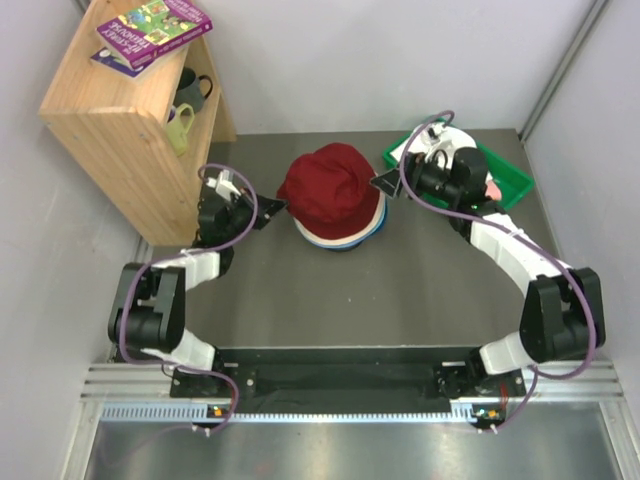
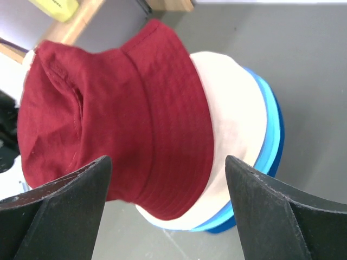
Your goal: Stack the hats
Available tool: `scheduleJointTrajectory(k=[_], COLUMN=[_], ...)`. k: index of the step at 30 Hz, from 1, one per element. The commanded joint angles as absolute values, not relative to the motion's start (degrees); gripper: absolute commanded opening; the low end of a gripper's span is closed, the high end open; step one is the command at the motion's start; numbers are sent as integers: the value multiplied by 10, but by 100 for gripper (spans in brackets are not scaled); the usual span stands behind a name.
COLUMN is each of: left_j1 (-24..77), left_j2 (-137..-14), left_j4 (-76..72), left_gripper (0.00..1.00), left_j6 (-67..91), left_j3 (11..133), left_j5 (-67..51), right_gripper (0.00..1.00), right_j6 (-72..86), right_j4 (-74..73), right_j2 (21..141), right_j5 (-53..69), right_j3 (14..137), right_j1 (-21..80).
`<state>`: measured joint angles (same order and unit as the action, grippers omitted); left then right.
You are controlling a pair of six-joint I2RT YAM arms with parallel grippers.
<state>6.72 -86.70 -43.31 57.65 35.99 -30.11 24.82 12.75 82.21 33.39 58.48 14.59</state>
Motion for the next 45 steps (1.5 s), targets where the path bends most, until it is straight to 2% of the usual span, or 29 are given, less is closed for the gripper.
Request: scheduleJointTrajectory(k=[1, 7, 25, 31, 35, 37, 38, 40, 45], left_j1=[57, 57, 57, 57, 57, 57, 57, 57, 57], left_j2=[-901, -920, -922, -914, -907, -903, -902, -902, -912], left_j4=[-455, -386, -337, -309, -297, -291, -289, -283, -277], left_gripper=[0, 0, 0, 0, 0, 0, 0, 0, 0], left_j6=[548, 500, 454, 432, 425, 420, 419, 417, 419], left_j3=[414, 453, 480, 489, 495, 497, 497, 501, 517], left_j5=[-332, -334, -324, -318, -316, -314, -313, -308, -304], right_gripper=[85, 84, 76, 54, 27, 18, 8, 0, 0], right_j6=[265, 259, 303, 304, 296, 296, 295, 298, 307], right_j4=[239, 265, 337, 329, 308, 303, 301, 295, 227], right_j2=[851, 894, 982, 982, 990, 993, 995, 997, 1011], right_j5=[419, 459, 521, 519, 510, 506, 502, 484, 403], right_j3=[591, 620, 675, 678, 686, 689, 689, 688, 706], right_j1=[127, 120, 123, 126, 127, 127, 126, 126, 126])
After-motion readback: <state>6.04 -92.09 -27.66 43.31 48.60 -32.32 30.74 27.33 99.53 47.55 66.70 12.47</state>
